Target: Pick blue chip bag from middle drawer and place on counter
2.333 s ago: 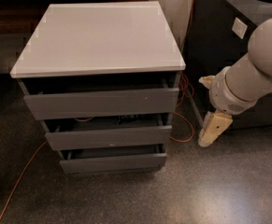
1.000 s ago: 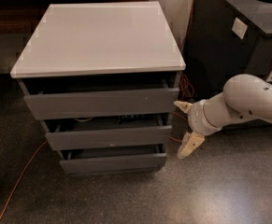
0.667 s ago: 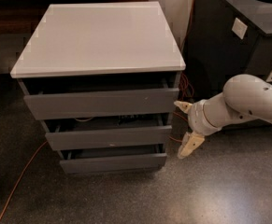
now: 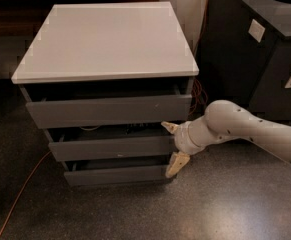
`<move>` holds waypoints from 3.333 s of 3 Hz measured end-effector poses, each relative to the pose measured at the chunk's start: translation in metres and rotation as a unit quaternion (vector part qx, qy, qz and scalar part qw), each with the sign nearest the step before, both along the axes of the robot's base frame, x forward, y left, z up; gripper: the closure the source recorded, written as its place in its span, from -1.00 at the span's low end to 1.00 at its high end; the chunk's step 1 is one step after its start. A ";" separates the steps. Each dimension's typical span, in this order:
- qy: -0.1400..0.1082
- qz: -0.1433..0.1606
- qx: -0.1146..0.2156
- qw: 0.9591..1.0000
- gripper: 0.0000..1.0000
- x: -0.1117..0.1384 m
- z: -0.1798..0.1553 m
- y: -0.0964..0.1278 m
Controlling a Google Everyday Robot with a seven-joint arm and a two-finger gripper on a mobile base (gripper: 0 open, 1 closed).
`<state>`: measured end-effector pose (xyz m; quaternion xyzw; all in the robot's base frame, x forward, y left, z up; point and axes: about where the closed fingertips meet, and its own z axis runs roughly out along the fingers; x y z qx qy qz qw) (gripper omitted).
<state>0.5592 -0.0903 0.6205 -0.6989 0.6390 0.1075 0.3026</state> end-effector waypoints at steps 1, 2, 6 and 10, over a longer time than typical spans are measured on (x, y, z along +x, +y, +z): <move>-0.008 0.019 -0.006 1.000 -1.00 0.013 -0.029 0.026; -0.019 0.030 -0.031 0.999 -1.00 0.030 -0.066 0.041; -0.054 0.017 -0.037 0.998 -1.00 0.132 -0.172 0.068; -0.019 0.011 -0.038 0.999 0.42 0.160 -0.204 0.088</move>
Offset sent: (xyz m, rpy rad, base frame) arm 0.0560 0.0537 -0.1082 -0.1354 -0.0804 0.0810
